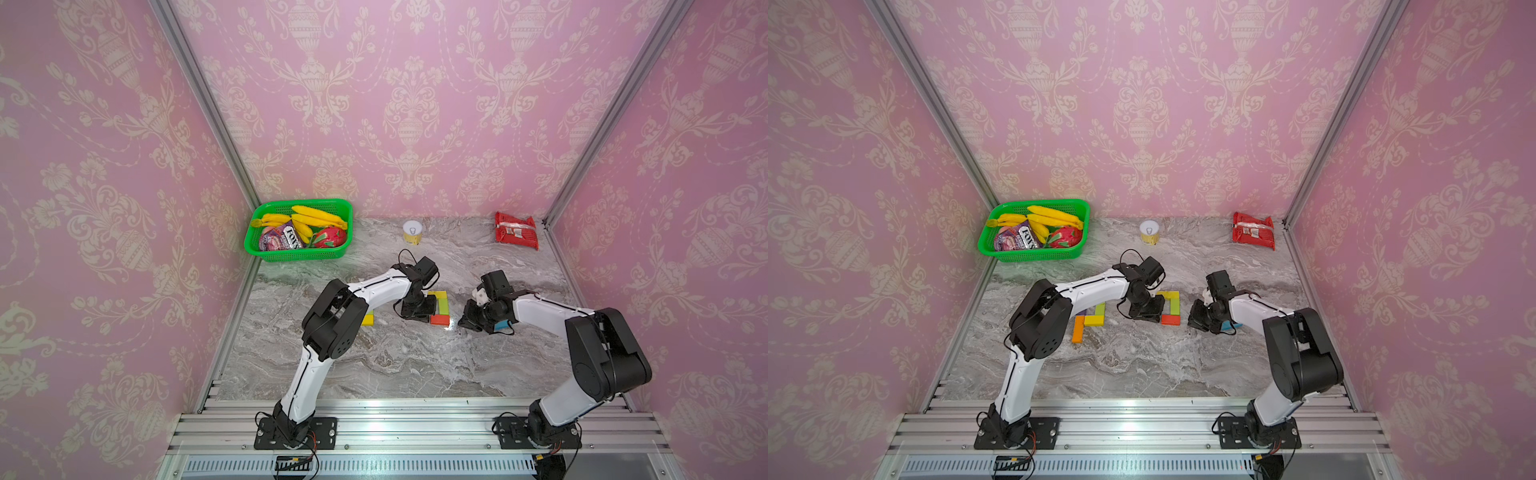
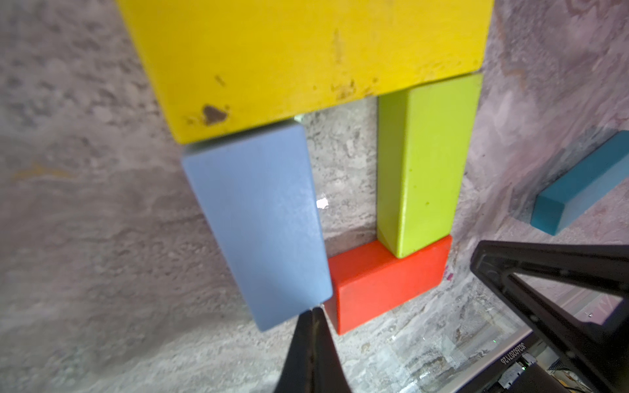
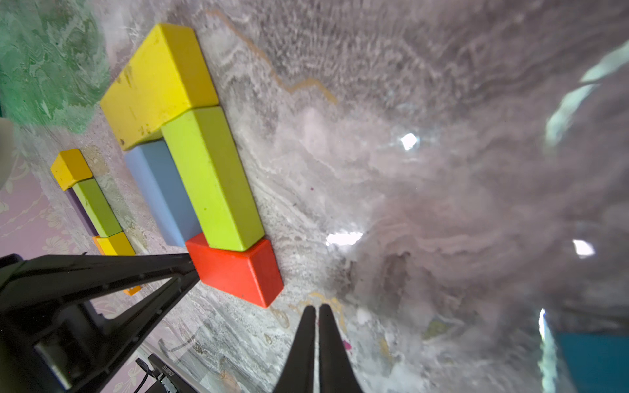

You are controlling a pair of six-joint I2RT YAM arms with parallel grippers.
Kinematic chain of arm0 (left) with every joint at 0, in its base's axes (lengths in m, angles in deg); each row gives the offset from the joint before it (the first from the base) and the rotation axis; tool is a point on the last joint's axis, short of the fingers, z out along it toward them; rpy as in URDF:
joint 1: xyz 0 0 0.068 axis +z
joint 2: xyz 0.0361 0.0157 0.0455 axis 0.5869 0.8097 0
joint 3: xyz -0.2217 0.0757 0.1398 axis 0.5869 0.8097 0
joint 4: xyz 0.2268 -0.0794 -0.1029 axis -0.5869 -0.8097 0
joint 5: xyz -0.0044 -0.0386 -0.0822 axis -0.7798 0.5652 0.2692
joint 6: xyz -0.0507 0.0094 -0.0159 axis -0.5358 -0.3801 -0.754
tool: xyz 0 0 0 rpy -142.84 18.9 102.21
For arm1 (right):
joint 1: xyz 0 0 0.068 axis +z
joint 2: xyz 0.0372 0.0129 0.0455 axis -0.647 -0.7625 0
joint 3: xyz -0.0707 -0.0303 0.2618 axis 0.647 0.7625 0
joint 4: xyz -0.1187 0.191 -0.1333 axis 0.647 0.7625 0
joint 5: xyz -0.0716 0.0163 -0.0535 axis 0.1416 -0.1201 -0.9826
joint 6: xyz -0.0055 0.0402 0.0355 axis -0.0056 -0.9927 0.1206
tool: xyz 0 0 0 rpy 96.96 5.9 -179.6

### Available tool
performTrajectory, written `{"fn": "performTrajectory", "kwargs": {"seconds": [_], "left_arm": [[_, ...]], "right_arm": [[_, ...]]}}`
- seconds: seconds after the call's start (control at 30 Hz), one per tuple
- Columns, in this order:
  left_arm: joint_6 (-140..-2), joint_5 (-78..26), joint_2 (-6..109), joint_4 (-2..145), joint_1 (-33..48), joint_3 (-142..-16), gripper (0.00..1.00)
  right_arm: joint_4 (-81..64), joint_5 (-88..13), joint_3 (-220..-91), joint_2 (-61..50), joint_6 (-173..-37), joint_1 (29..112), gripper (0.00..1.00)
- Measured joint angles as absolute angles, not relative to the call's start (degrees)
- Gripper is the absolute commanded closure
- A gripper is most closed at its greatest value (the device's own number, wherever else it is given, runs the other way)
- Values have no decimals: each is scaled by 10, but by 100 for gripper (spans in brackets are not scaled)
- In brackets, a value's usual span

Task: Assemble the letter p with building blocks
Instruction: Assemble the building block at the center of the board.

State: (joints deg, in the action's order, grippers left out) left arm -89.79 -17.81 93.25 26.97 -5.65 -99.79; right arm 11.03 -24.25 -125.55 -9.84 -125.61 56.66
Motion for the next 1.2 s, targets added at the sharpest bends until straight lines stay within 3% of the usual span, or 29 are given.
{"fn": "performTrajectory", "kwargs": {"seconds": [1.2], "left_arm": [[-897, -172, 937, 270, -63, -999, 100]], "right_arm": [[68, -213, -1248, -113, -1257, 564, 91]]}}
